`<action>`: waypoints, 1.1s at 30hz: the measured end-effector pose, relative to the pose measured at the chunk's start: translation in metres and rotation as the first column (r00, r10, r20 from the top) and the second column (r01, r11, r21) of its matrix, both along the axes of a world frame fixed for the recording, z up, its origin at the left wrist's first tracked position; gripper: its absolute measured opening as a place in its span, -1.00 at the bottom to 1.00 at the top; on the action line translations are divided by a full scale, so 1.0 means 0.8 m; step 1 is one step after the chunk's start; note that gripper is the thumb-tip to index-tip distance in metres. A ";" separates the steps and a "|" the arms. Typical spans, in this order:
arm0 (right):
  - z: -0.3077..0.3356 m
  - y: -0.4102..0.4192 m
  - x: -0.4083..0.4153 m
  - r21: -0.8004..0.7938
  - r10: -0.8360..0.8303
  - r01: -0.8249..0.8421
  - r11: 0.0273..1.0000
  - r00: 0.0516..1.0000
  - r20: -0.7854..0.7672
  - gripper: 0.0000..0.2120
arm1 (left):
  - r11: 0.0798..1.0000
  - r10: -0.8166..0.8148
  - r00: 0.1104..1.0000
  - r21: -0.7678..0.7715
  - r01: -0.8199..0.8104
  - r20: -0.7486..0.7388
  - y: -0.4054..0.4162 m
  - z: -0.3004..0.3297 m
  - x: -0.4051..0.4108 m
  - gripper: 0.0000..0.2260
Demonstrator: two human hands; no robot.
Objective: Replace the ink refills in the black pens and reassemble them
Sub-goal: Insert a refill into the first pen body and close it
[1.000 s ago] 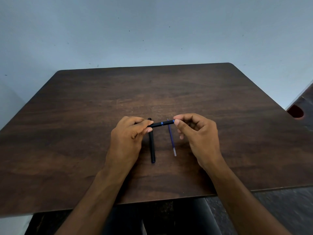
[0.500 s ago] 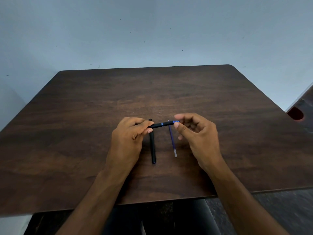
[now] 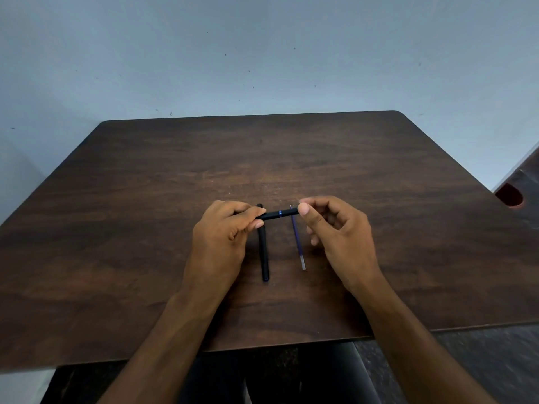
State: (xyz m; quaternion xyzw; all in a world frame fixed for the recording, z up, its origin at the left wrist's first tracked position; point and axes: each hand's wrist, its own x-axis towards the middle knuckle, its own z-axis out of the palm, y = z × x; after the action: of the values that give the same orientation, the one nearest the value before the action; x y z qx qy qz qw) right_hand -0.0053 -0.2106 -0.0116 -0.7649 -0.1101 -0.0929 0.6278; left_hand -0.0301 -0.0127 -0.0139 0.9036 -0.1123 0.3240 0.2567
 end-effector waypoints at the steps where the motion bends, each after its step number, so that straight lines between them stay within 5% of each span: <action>1: 0.000 0.000 0.000 0.043 0.023 -0.023 0.999 1.000 -0.006 -0.88 | 1.000 -0.001 1.000 -0.004 0.001 0.004 0.000 0.000 0.000 -0.81; 15: -0.003 0.000 0.002 -0.084 -0.046 0.050 0.995 0.998 0.046 -0.86 | 1.000 -0.004 1.000 -0.005 0.004 0.005 0.001 -0.001 0.000 -0.82; 20: -0.002 -0.001 0.001 0.056 0.005 -0.005 0.998 1.000 0.010 -0.85 | 1.000 -0.003 1.000 -0.003 0.003 0.014 0.002 -0.002 0.001 -0.82; 26: -0.003 0.000 0.002 -0.019 -0.017 0.017 1.000 1.000 0.023 -0.93 | 1.000 -0.005 0.999 -0.014 0.005 0.034 0.002 -0.002 0.000 -0.82; 33: -0.001 0.004 0.003 -0.108 -0.041 0.042 0.993 0.999 0.012 -0.71 | 1.000 -0.012 0.999 -0.001 0.012 0.033 0.000 0.000 0.000 -0.82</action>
State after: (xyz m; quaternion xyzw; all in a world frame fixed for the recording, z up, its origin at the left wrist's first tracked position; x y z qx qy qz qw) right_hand -0.0032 -0.2077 -0.0125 -0.7994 -0.1021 -0.1039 0.5829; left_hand -0.0301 -0.0126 -0.0139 0.8973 -0.1220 0.3372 0.2574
